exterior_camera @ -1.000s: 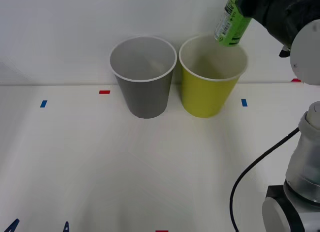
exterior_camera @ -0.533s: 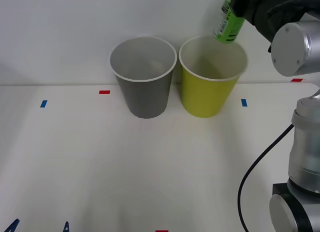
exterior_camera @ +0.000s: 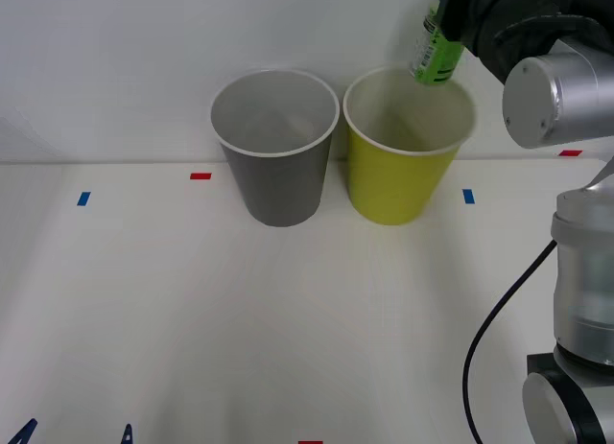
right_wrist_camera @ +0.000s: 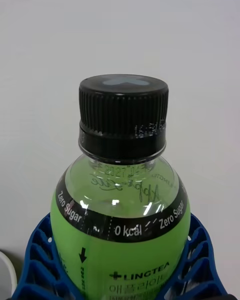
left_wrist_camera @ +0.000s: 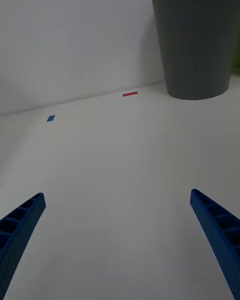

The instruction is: Put cans in the gray bin and PET bottles in the light green bin.

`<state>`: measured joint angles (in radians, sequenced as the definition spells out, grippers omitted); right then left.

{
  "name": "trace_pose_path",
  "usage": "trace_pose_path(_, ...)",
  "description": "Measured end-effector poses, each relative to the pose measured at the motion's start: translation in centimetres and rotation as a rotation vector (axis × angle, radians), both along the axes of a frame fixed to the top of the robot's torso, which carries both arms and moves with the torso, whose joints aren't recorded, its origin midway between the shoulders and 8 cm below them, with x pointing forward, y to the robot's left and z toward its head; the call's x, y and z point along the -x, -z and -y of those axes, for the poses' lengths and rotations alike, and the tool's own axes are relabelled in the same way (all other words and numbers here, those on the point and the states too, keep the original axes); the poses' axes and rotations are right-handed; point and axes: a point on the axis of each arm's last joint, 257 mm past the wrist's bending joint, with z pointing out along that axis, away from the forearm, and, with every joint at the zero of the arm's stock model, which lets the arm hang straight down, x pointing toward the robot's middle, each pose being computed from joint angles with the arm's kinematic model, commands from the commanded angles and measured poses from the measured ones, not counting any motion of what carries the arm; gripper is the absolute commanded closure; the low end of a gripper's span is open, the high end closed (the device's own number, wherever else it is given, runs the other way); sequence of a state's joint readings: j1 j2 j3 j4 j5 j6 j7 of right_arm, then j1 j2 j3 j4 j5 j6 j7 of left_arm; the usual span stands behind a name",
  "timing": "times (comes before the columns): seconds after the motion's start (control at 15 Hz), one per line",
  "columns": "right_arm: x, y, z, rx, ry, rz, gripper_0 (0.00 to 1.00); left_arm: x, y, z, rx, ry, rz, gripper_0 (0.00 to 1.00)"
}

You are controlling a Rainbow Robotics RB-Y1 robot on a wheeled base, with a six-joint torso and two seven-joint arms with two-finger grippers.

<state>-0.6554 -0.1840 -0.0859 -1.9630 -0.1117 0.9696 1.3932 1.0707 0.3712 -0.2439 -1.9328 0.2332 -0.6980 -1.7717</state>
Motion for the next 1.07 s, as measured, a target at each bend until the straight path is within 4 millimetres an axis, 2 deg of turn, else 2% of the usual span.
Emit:
trace_pose_path(0.2, 0.0, 0.4, -0.3, 0.005, -0.005, -0.007, 1.0, 0.0, 0.0, 0.0, 0.0, 0.0, 0.0, 0.0)
trace_pose_path(0.27, 0.0, 0.5, -0.4, 0.005, -0.006, -0.007, 0.94, 0.0, 0.0, 0.0, 0.0, 0.0, 0.0, 0.0)
trace_pose_path(0.4, 0.1, 0.5, -0.7, 0.009, -0.013, -0.008, 0.42, 0.0, 0.0, 0.0, 0.0, 0.0, 0.0, 0.0)
trace_pose_path(0.47, 0.1, 0.6, -0.9, 0.01, -0.016, -0.008, 0.11, 0.0, 0.0, 0.0, 0.0, 0.0, 0.0, 0.0)
trace_pose_path(0.53, 0.1, 0.5, -1.0, 0.011, -0.02, -0.004, 0.0, 0.0, 0.0, 0.0, 0.0, 0.0, 0.0, 0.0)
trace_pose_path(0.67, 0.3, -0.1, -1.2, 0.012, -0.027, 0.023, 0.0, 0.0, 0.0, 0.0, 0.0, 0.0, 0.0, 0.0)
trace_pose_path(0.93, 2.6, 0.0, -0.7, 0.019, -0.033, 0.055, 0.0, 0.0, 0.0, 0.0, 0.0, 0.0, 0.0, 0.0)
trace_pose_path(1.07, 2.9, -0.1, -0.6, 0.019, -0.035, 0.059, 0.0, 0.0, 0.0, 0.0, 0.0, 0.0, 0.0, 0.0)
